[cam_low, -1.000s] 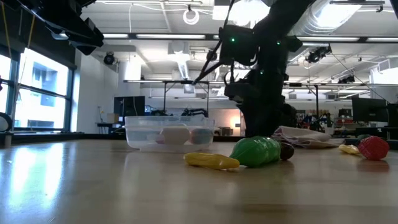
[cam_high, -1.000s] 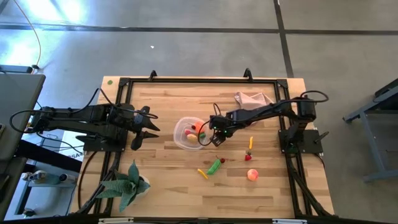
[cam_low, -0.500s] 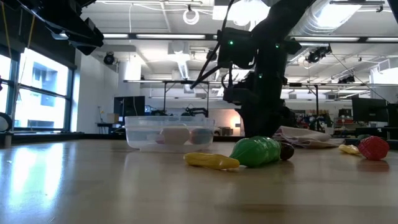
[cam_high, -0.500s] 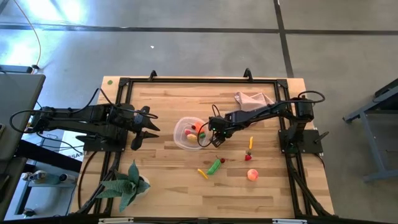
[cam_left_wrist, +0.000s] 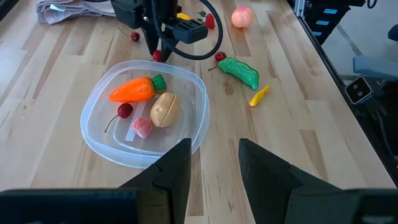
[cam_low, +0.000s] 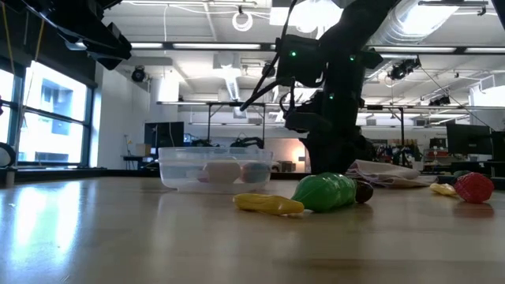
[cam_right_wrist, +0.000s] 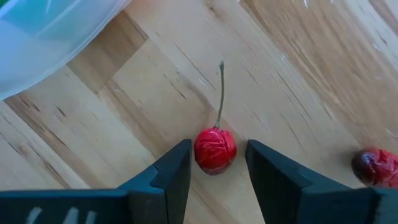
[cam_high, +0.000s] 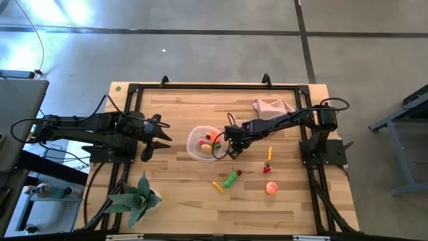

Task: Pick and placing Produce into tupperware
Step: Put the middle cherry into the transparent bin

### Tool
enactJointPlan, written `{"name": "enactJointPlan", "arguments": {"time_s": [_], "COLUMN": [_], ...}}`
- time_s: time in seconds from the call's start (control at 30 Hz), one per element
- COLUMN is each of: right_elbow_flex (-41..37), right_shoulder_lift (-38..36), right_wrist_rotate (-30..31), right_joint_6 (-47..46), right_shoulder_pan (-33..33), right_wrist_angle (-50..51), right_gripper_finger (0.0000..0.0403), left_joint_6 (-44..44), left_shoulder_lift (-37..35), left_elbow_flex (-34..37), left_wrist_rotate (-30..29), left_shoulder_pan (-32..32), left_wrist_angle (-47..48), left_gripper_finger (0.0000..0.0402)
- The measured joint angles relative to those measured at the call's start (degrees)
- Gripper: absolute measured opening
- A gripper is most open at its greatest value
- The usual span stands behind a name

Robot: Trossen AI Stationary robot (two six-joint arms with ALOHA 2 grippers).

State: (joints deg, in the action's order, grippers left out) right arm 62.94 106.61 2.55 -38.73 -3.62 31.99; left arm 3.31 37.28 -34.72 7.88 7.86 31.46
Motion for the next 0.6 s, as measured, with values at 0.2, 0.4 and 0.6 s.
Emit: {"name": "enactJointPlan", "arguments": {"time_s": [0.2,0.4,0.6], "right_elbow_flex": [-0.04,-0.07,-0.07], "right_shoulder_lift": [0.04,0.07,0.07], "right_wrist_rotate": [0.31,0.59,0.87], "right_joint_6": [0.47,0.79,0.85], "right_shoulder_pan": [-0.04,-0.09,-0.09], "right_wrist_angle": [-0.09,-0.31,-0.54], "right_gripper_finger": [0.0128,0.0099,0.0071], "left_joint_6": [0.0,0.0,0.0], "left_shoulder_lift": [0.0,0.0,0.0], "left_elbow_flex": [0.0,0.0,0.0], "left_wrist_rotate": [0.02,0.01,0.02], "left_shoulder_pan": [-0.02,-0.02,-0.02], "left_wrist_angle": [0.0,0.0,0.0], "left_gripper_finger": [0.0122,0.0122,0.0122]}}
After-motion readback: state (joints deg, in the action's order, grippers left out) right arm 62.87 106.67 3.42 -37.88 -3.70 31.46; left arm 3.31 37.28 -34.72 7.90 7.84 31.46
